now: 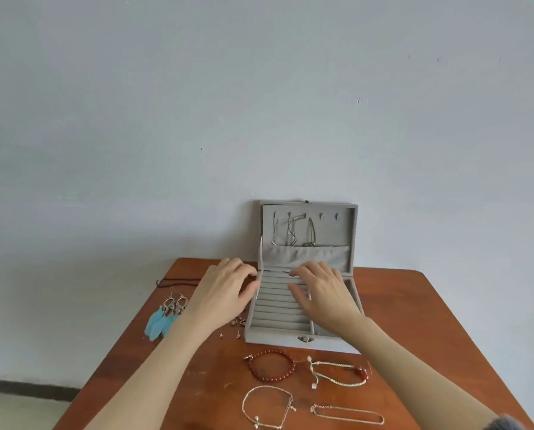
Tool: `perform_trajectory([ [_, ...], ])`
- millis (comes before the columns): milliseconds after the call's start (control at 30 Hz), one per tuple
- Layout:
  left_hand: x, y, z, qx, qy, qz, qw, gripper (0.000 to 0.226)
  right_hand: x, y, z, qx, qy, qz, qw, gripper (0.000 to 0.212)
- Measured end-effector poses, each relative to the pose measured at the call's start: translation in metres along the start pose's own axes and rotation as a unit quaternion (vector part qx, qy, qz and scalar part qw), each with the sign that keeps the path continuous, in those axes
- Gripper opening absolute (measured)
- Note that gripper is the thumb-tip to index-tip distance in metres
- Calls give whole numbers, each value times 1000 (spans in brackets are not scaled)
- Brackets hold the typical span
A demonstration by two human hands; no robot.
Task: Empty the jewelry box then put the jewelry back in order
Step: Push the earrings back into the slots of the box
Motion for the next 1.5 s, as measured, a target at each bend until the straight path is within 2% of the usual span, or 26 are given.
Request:
perform_trajectory([
  [200, -47, 40, -6, -1, -68, -56, 996, 35, -44, 10, 18, -33, -25, -18, 999, 35],
  [433, -102, 24, 11, -20, -40, -109, 993, 28, -60, -24, 37, -48, -55, -9, 997, 31],
  [567, -127, 14, 28, -59, 9, -131, 990, 22, -72, -49, 54, -52, -22, -36, 998, 28],
  [700, -133, 8, 41, -75, 40, -124, 989, 20, -87, -67, 73, -67, 52, -65, 994, 28],
  [833, -127, 3, 45, -73, 76, -102, 989, 18, -92, -74, 88, -84, 77, -61, 992, 28],
  [1133, -123, 8, 46, -114, 98, -132, 980, 22, -95, -76, 99, -95, 67, -41, 992, 24],
  [1400, -123, 11, 45, -111, 112, -146, 977, 20, -90, -75, 98, -110, 54, -30, 992, 21],
  [1500, -136, 13, 33, -81, 120, -169, 975, 24, -88, -74, 97, -116, 51, -29, 991, 21],
])
Point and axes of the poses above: each hand's wrist, its own y-axis away from the middle knuckle, its own z-axis out of the palm, x = y × z, the point moved 7 cm from there along -y, towards the middle knuckle, and after that the axes turned 10 degrees about y, right-handed, at the moved point
